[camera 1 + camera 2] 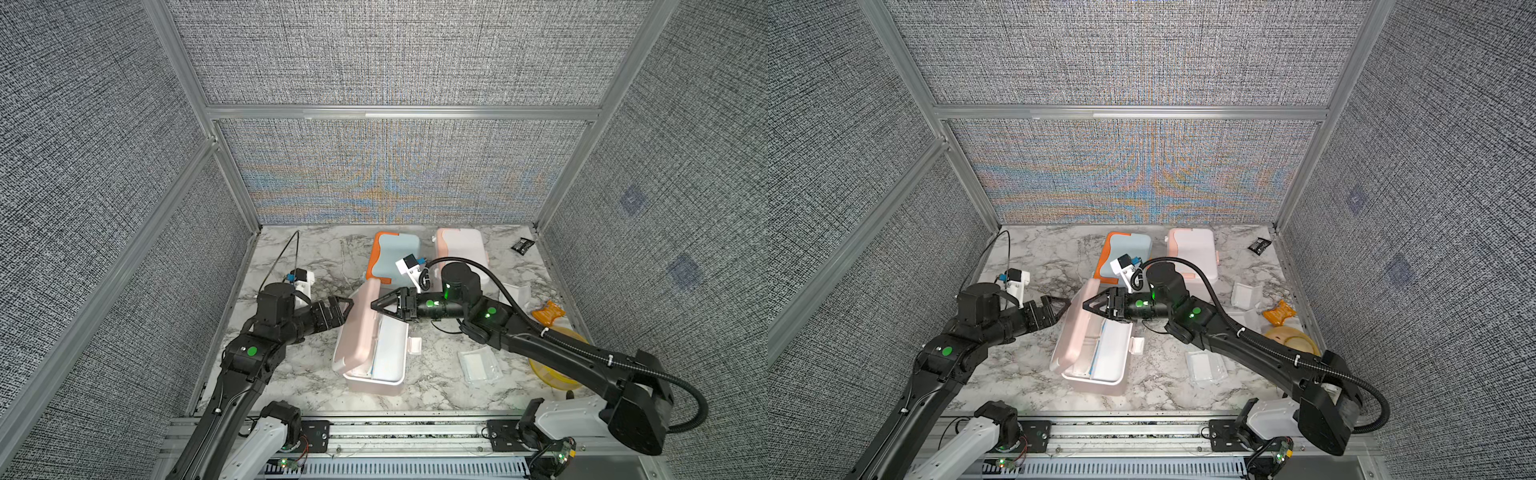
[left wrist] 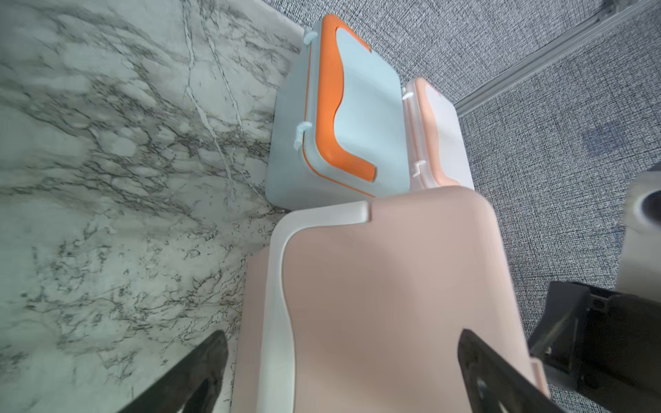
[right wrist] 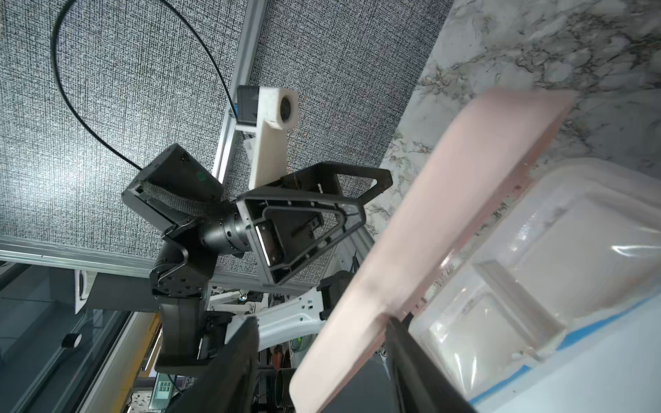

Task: Open first aid kits and take out gauze
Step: Open the lid of the first aid kit.

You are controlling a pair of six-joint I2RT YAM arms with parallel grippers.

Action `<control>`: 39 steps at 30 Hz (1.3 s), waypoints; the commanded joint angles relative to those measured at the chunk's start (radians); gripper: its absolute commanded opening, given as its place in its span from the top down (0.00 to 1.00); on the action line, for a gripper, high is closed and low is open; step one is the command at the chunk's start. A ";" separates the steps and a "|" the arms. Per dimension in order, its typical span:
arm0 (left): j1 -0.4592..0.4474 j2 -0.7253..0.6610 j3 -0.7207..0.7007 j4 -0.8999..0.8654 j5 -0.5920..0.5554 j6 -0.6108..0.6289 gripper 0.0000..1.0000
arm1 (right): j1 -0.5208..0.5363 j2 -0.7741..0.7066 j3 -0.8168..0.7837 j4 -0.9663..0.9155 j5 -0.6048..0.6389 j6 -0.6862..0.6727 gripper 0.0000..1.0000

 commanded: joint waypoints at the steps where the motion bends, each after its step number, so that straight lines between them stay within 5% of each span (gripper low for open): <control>1: 0.035 0.000 0.057 -0.048 0.039 0.051 0.01 | 0.016 0.053 0.067 -0.017 -0.017 -0.026 0.42; 14: 0.105 -0.039 0.244 -0.207 -0.010 0.106 0.00 | 0.077 0.375 0.364 -0.053 -0.015 -0.046 0.42; 21: 0.106 -0.079 0.297 -0.274 -0.025 0.130 0.01 | 0.080 0.370 0.341 -0.062 -0.004 -0.063 0.42; 26: 0.106 -0.090 0.326 -0.307 -0.020 0.139 0.01 | 0.080 0.343 0.331 -0.065 0.015 -0.119 0.25; 35: 0.106 -0.087 0.324 -0.311 -0.035 0.146 0.00 | 0.116 0.477 0.450 0.010 -0.024 -0.079 0.14; 39: 0.106 -0.086 0.330 -0.317 -0.046 0.151 0.00 | 0.118 0.515 0.493 -0.015 -0.023 -0.079 0.01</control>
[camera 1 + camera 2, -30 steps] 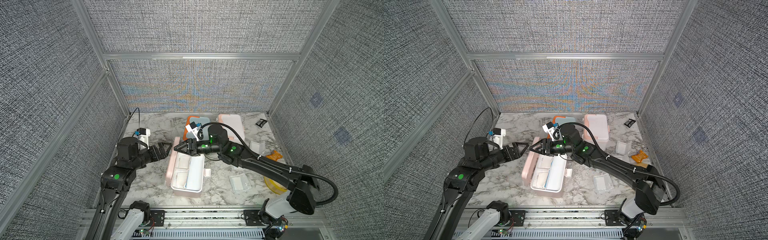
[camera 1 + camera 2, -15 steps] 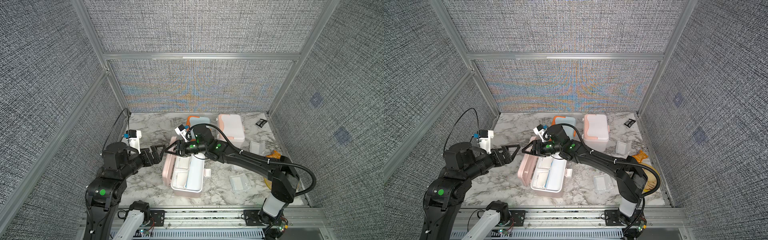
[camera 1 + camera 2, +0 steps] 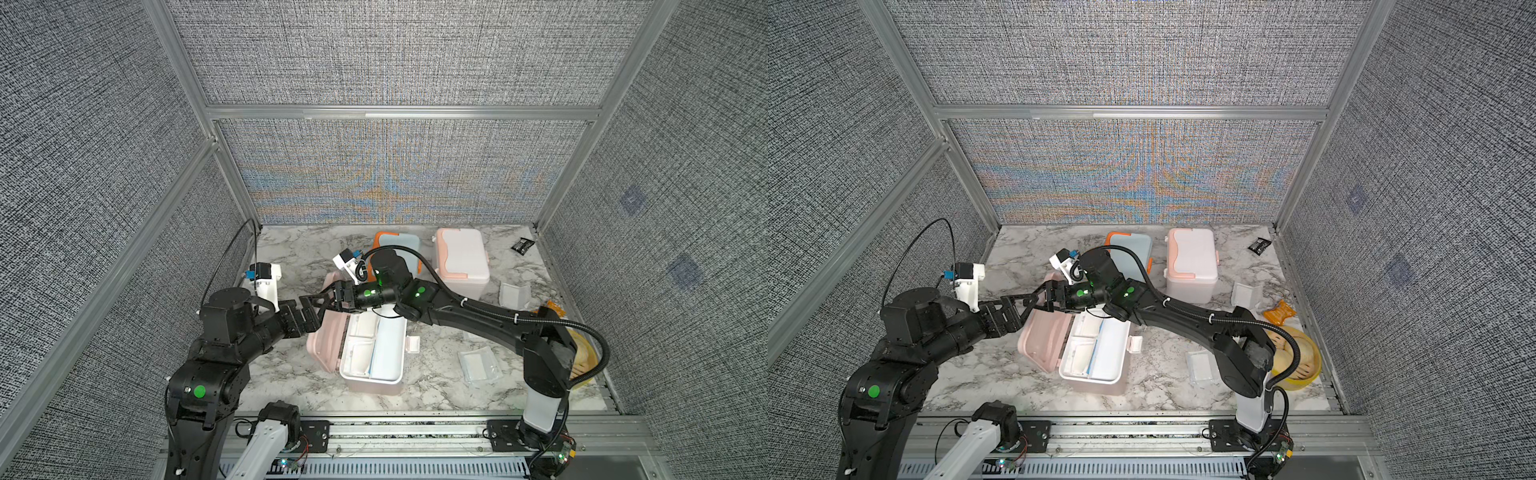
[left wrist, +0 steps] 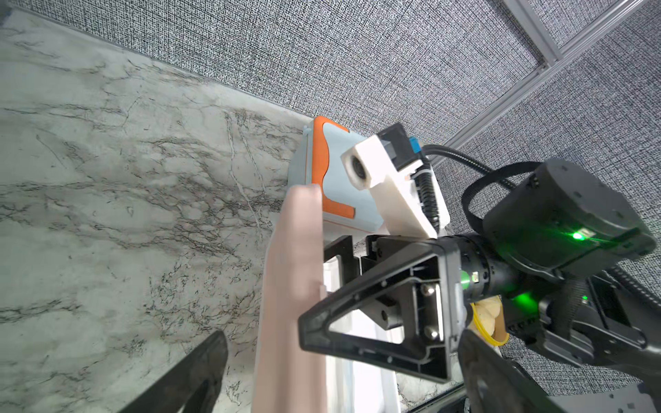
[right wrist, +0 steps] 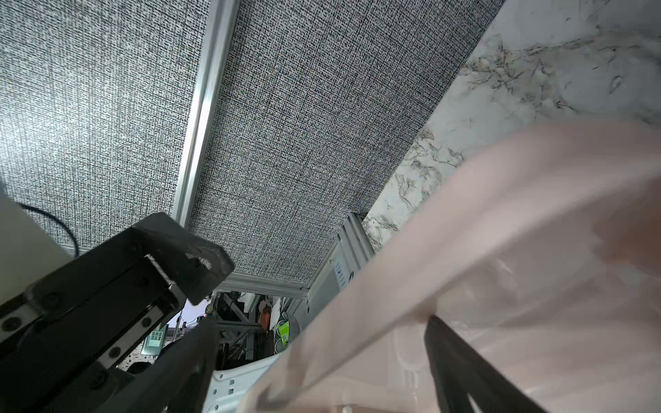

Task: Open first aid kits and take out gauze
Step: Open the lid of the first aid kit, then pick up the gauze from the first aid kit.

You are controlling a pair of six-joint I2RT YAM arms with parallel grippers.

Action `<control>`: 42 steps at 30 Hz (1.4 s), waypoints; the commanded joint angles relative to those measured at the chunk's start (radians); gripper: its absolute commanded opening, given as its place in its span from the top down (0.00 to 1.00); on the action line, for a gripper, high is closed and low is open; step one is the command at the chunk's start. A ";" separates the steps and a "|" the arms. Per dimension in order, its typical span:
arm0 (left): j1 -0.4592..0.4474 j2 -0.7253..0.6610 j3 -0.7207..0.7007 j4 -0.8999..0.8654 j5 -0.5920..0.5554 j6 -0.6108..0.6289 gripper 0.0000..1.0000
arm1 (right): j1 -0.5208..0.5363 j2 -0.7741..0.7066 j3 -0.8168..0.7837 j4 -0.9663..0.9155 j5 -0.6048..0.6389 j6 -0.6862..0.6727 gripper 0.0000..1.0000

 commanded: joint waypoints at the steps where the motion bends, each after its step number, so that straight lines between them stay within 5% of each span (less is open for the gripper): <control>1: 0.001 0.002 0.004 -0.008 -0.014 0.015 0.01 | 0.000 -0.007 0.016 -0.007 -0.005 0.001 0.01; 13: 0.001 -0.009 -0.061 0.021 -0.004 0.007 0.00 | -0.016 -0.311 -0.185 -0.209 0.163 -0.148 0.01; 18: 0.003 -0.017 -0.086 -0.013 -0.102 0.037 0.00 | -0.017 -0.435 -0.273 -0.354 0.298 -0.216 0.01; 24: 0.001 -0.047 -0.175 -0.015 -0.151 0.032 0.01 | -0.017 -0.538 -0.343 -0.521 0.540 -0.172 0.01; 30: 0.001 -0.076 -0.260 0.017 -0.107 0.002 0.00 | -0.019 -0.620 -0.401 -0.558 0.618 -0.165 0.01; 37: 0.001 -0.103 -0.358 0.094 0.033 -0.038 0.00 | -0.063 -0.708 -0.475 -0.543 0.623 -0.136 0.01; 42: 0.001 -0.134 -0.364 0.084 0.034 -0.051 0.01 | -0.154 -0.754 -0.573 -0.417 0.454 -0.128 0.01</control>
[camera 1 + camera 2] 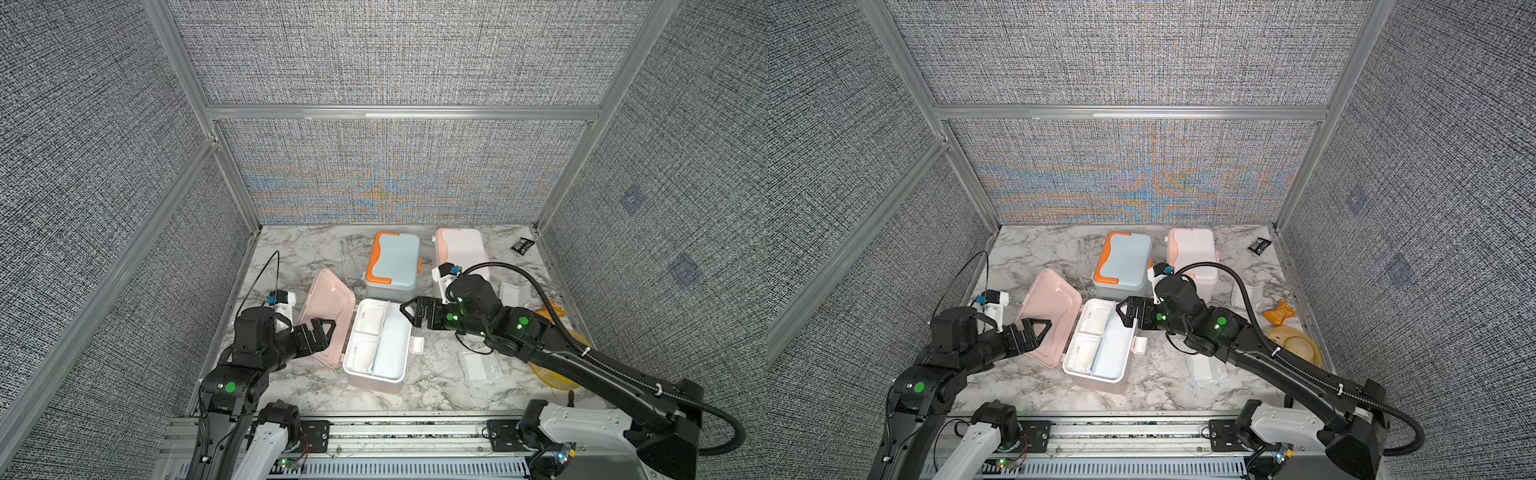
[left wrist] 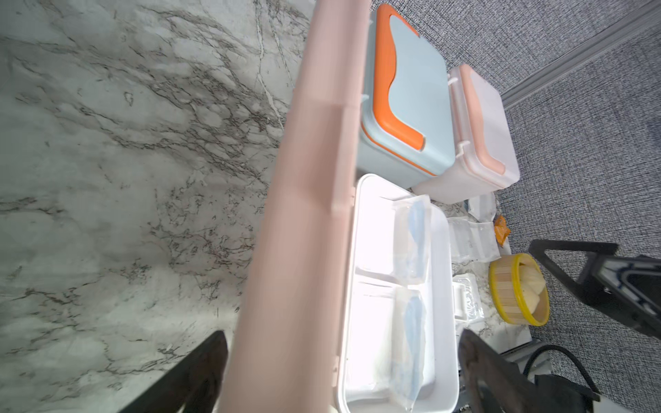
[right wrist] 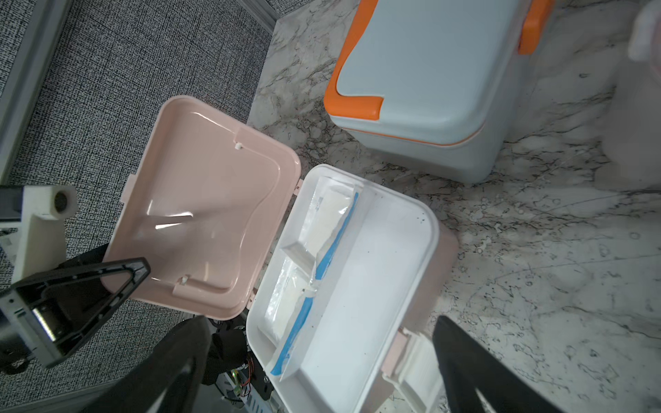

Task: Open first aid kits and take out gauze
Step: Pick up the gauze from the first aid kit.

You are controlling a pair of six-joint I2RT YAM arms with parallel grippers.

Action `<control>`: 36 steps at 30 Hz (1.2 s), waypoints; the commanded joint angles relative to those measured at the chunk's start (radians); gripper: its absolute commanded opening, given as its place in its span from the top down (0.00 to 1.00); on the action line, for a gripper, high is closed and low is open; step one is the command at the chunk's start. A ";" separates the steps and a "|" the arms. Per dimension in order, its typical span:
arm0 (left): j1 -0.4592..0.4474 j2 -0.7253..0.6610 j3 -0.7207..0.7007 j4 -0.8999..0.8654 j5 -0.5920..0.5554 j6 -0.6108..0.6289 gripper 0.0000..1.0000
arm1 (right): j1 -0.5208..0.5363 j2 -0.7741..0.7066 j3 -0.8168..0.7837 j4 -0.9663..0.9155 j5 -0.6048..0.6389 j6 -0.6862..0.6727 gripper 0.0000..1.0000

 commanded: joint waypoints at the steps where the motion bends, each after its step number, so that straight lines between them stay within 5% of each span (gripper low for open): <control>1: 0.002 -0.017 0.003 0.020 0.024 -0.012 0.00 | -0.053 -0.031 -0.088 0.154 -0.175 -0.009 0.01; 4: 0.002 -0.033 0.029 -0.018 -0.011 0.008 0.00 | -0.112 -0.050 -0.161 0.291 -0.306 0.026 0.01; 9: 0.002 -0.017 0.146 -0.130 -0.130 0.084 0.01 | -0.111 0.013 -0.086 0.202 -0.323 -0.016 0.15; 21: 0.000 0.014 0.260 -0.213 -0.213 0.152 0.01 | 0.018 0.204 0.146 -0.054 -0.063 -0.095 0.35; 28: 0.001 0.052 0.323 -0.203 -0.146 0.164 0.00 | 0.059 0.304 0.202 -0.042 -0.039 -0.075 0.46; 36: 0.002 0.062 0.184 -0.053 0.026 0.083 0.00 | 0.077 0.406 0.254 -0.072 -0.020 -0.019 0.58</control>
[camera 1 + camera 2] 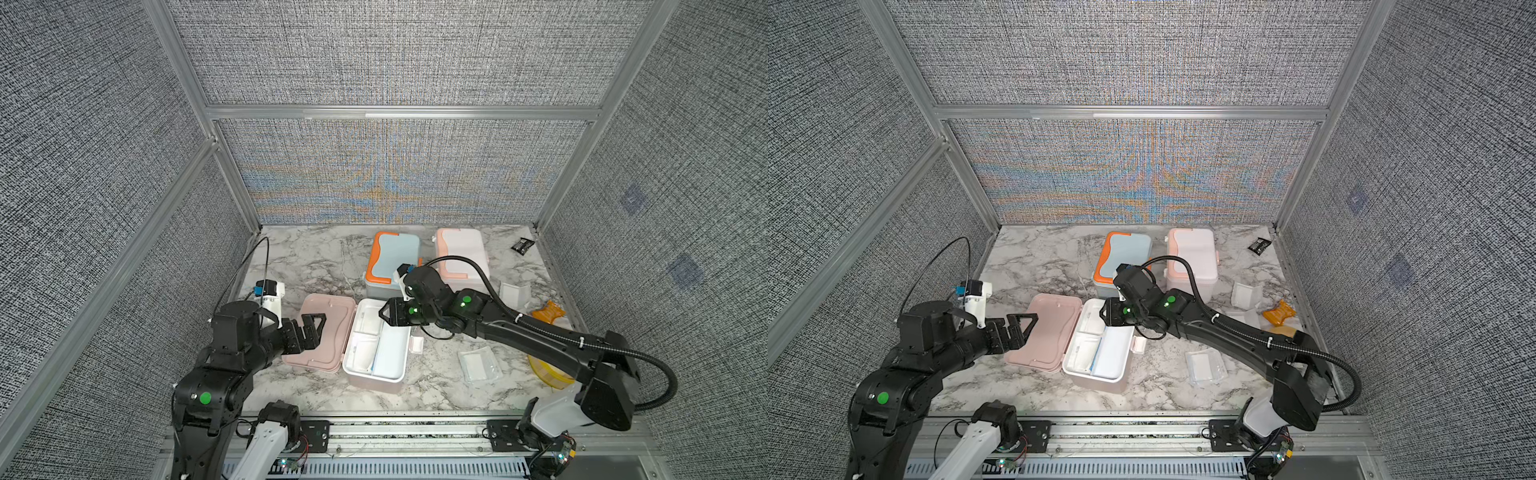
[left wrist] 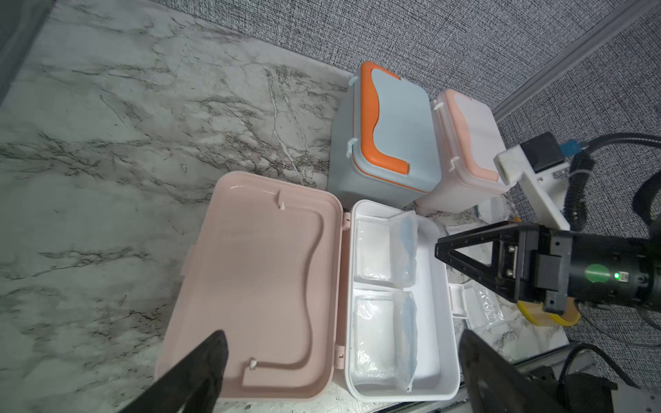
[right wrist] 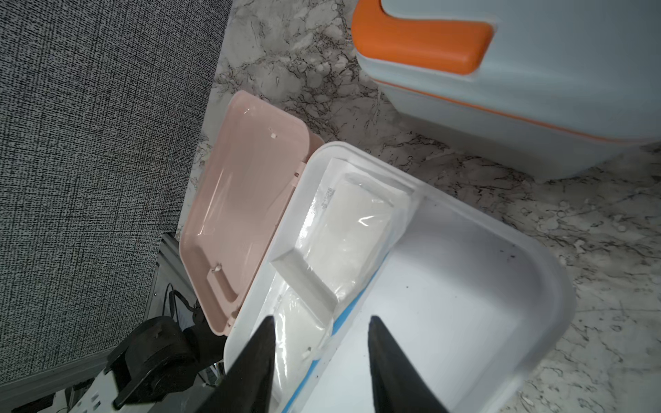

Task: Open first aid kits and take out gauze
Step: Pick up the gauze from the first aid kit.

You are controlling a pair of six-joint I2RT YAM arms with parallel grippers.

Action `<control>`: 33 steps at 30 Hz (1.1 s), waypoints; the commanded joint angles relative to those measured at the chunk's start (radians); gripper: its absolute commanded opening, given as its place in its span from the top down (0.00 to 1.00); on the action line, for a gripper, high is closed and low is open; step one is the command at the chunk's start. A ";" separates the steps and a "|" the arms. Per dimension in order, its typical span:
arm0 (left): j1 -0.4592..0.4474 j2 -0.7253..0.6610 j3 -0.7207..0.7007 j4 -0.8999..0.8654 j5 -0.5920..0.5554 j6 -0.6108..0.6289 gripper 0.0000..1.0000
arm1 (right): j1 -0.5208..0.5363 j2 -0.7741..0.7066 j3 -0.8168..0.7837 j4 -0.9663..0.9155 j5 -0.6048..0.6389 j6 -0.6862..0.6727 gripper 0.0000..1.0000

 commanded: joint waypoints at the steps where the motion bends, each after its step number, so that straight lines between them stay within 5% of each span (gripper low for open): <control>1: 0.001 0.002 -0.069 0.111 0.106 -0.052 0.01 | 0.005 0.018 0.016 -0.024 0.037 0.026 0.58; 11: -0.004 -0.012 -0.286 0.295 0.189 -0.162 0.02 | 0.011 0.071 0.032 -0.033 0.043 0.054 0.59; 29: -0.078 0.012 -0.419 0.434 0.148 -0.231 0.02 | 0.020 0.134 0.058 -0.048 0.045 0.070 0.72; 33: -0.100 0.018 -0.425 0.443 0.134 -0.237 0.02 | 0.019 0.133 0.056 -0.050 0.045 0.071 0.85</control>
